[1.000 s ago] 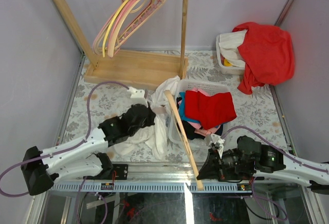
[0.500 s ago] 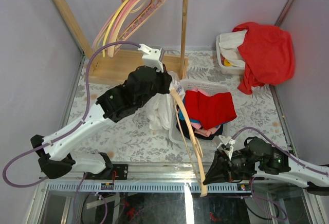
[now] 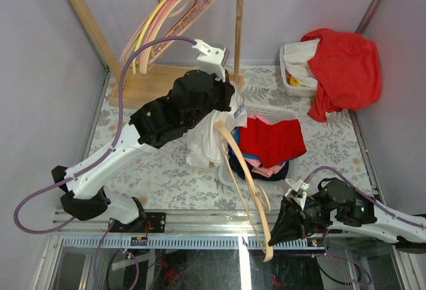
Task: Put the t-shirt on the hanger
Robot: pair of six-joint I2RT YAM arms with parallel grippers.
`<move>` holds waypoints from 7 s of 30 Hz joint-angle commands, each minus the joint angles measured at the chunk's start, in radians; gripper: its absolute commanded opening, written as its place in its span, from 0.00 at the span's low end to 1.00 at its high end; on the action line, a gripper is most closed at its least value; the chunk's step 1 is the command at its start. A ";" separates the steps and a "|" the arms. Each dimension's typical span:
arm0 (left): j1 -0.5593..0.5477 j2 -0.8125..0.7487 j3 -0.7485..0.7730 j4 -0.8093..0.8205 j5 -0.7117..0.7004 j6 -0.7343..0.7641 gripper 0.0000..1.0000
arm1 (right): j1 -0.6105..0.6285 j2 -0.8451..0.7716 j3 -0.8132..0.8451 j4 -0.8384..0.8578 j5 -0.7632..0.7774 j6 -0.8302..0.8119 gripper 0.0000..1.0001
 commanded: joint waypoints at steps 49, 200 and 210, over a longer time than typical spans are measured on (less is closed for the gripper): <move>-0.302 -0.479 -0.638 -0.511 -0.517 -0.612 0.00 | -0.007 0.118 0.261 -0.189 0.193 -0.187 0.00; -0.003 -0.551 -0.482 -0.110 0.173 -0.170 0.73 | -0.580 1.358 1.217 0.080 -0.108 -0.117 0.00; -0.006 -0.462 -0.527 -0.045 0.060 -0.172 0.75 | -0.579 1.382 1.201 0.207 -0.204 -0.020 0.00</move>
